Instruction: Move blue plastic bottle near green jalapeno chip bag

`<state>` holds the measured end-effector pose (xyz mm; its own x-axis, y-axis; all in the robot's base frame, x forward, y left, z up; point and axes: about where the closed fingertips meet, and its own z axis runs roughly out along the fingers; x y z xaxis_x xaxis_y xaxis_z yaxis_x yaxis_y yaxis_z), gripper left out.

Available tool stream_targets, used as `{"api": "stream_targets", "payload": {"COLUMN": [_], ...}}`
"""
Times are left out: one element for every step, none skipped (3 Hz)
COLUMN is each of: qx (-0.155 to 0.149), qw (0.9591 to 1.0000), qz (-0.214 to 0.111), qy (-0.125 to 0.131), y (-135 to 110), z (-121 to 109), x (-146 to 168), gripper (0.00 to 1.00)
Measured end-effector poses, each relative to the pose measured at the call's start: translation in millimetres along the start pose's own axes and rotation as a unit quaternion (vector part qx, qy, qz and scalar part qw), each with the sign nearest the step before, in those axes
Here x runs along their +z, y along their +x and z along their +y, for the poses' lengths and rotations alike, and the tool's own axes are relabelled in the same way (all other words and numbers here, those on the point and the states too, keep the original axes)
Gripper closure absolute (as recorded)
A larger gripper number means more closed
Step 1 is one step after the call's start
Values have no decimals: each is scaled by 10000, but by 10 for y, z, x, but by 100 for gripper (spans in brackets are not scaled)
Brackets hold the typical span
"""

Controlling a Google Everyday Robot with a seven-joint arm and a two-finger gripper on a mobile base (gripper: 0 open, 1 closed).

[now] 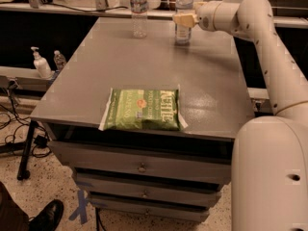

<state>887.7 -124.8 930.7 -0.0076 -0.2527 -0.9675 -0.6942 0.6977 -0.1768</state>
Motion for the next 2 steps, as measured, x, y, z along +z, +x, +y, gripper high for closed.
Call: {"api": "stream_targets", "payload": {"qx": [109, 304], "qw": [9998, 9988], "qz": [-33, -188], "qy": [-140, -328], "y": [-100, -249], "z": [119, 322], "x": [-124, -358], "gripper": [87, 100]}}
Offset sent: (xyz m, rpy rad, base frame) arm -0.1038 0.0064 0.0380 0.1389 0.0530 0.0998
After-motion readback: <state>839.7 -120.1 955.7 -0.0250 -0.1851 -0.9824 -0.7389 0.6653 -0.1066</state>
